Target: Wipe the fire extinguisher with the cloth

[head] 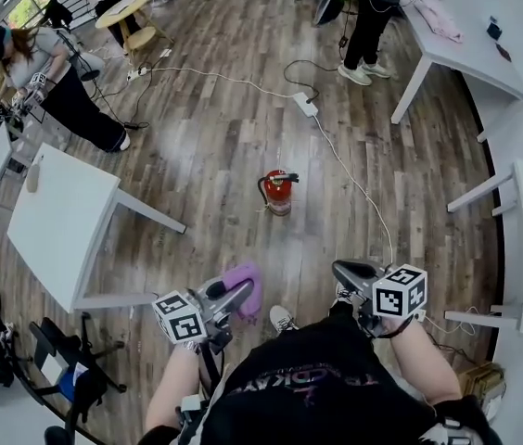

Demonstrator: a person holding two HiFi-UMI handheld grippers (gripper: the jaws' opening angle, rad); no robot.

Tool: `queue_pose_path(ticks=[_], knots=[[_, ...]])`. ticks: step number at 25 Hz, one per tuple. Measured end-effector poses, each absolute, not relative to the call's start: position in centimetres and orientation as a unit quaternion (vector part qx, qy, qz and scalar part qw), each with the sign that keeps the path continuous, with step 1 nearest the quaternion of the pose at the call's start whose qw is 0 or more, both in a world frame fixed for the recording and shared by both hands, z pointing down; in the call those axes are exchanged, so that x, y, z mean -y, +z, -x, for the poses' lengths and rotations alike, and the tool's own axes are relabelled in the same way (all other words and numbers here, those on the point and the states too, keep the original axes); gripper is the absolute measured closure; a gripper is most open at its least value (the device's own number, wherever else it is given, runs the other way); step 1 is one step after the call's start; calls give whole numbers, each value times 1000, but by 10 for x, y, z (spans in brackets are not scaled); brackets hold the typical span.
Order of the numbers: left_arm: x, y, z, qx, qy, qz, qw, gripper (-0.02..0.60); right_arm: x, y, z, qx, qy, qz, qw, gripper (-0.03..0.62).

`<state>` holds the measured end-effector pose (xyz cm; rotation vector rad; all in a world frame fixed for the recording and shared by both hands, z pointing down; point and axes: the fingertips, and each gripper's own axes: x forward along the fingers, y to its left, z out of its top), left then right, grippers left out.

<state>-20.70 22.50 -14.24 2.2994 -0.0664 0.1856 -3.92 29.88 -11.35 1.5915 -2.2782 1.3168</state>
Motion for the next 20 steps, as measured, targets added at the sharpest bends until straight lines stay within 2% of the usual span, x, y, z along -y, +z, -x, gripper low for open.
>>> queue_pose_path(ticks=[20], knots=[[-238,-135,224,24,78,-907,414,511,-304,-112,63,746,434,-502,46,590]])
